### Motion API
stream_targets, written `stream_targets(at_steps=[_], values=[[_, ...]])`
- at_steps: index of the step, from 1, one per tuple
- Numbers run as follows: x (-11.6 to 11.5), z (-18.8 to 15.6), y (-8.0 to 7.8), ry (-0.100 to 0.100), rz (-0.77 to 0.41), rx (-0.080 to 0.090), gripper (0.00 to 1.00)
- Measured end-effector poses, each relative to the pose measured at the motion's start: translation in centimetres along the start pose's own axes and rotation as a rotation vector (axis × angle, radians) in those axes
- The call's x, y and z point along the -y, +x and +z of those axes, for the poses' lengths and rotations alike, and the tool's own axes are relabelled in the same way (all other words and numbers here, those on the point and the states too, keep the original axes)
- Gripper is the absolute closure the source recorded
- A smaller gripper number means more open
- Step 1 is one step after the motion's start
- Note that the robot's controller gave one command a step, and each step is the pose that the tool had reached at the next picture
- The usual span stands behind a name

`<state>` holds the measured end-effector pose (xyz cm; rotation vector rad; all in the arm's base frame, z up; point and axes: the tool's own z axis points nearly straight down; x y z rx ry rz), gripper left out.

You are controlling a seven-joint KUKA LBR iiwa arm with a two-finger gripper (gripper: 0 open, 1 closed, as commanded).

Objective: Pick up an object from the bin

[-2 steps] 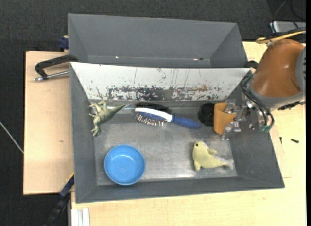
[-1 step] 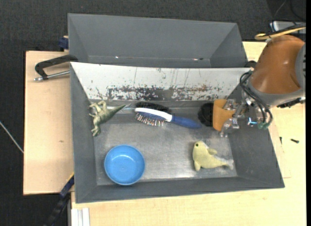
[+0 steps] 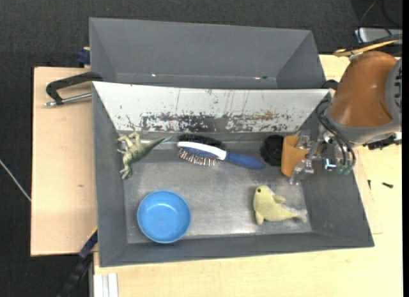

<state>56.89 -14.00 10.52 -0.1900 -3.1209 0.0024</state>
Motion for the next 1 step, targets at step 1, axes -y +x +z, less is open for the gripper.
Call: stream_targets(at_steps=[1], values=[[0.05, -0.65, 0.13, -0.004, 0.035, 0.016, 1.0]])
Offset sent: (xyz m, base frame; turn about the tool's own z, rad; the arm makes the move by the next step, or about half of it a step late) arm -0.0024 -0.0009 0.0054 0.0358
